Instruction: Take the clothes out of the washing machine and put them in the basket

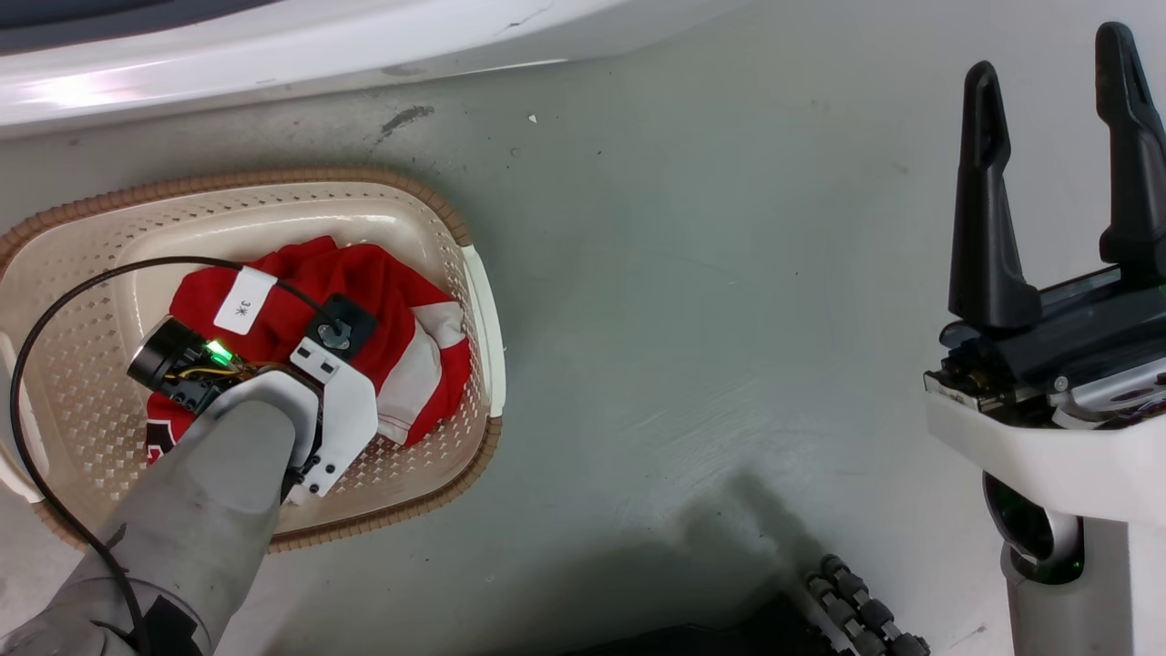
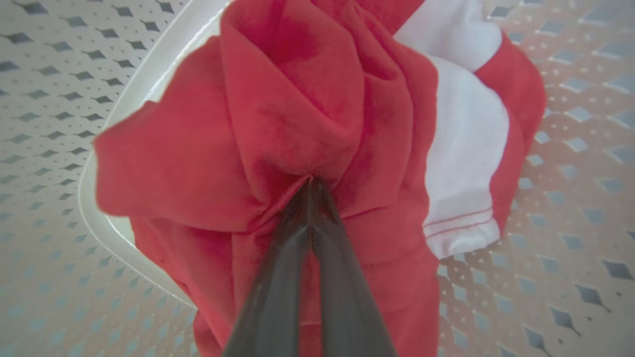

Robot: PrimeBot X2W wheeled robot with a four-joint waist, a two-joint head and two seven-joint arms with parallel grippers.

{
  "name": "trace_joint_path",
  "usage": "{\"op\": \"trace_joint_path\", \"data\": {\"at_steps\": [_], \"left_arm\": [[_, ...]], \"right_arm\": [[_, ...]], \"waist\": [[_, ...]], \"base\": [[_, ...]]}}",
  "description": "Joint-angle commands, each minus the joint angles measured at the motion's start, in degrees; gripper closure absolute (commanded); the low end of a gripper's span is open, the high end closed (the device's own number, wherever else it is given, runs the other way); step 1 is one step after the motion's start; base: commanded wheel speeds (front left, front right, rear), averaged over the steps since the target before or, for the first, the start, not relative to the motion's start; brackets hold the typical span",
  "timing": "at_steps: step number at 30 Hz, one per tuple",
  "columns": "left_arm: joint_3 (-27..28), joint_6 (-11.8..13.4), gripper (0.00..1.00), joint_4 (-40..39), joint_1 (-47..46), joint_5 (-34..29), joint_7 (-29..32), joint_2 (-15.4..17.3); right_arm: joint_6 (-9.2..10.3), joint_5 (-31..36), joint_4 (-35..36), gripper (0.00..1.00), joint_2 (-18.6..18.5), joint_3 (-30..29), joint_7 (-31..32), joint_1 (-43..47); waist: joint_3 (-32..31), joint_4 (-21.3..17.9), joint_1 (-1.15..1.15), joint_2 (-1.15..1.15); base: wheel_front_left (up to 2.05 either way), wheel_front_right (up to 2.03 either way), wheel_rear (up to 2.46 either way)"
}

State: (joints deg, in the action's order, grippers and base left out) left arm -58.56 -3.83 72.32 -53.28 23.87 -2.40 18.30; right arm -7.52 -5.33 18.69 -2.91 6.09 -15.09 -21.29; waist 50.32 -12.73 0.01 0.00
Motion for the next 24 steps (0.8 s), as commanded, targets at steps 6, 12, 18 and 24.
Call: {"op": "trace_joint_path", "data": {"at_steps": [6, 12, 18, 24], "left_arm": [[0.5, 1.1, 0.34, 0.9, -0.3, 1.0, -0.5, -0.4], [1.1, 1.5, 0.0, 1.1, 1.7, 2.4, -3.2, -2.2], [3.1, 1.6, 0.0, 1.1, 5.2, 5.1, -9.8, -4.4], [6.4, 3.7, 0.0, -1.1, 8.6, 7.8, -12.7, -5.4]], "right_arm": [[0.06, -0.2, -0.6, 0.0, 0.0, -0.3, -0.1, -1.0], [0.06, 0.7, -1.9, 0.0, 0.1, 0.6, -0.1, 0.5], [0.06, 1.9, -3.9, 0.0, 0.0, 1.5, -0.1, 3.5], [0.06, 3.2, -5.8, 0.0, 0.0, 1.9, -0.1, 7.6]], "waist": [[-0.3, 0.0, -0.01, 0.0], [-5.1, 1.3, -0.01, 0.0], [-13.3, 2.7, -0.01, 0.0], [-21.1, 4.4, -0.01, 0.0]], "base": [[0.0, 0.0, 0.0], [0.0, 0.0, 0.0], [0.0, 0.0, 0.0], [0.0, 0.0, 0.0]]}}
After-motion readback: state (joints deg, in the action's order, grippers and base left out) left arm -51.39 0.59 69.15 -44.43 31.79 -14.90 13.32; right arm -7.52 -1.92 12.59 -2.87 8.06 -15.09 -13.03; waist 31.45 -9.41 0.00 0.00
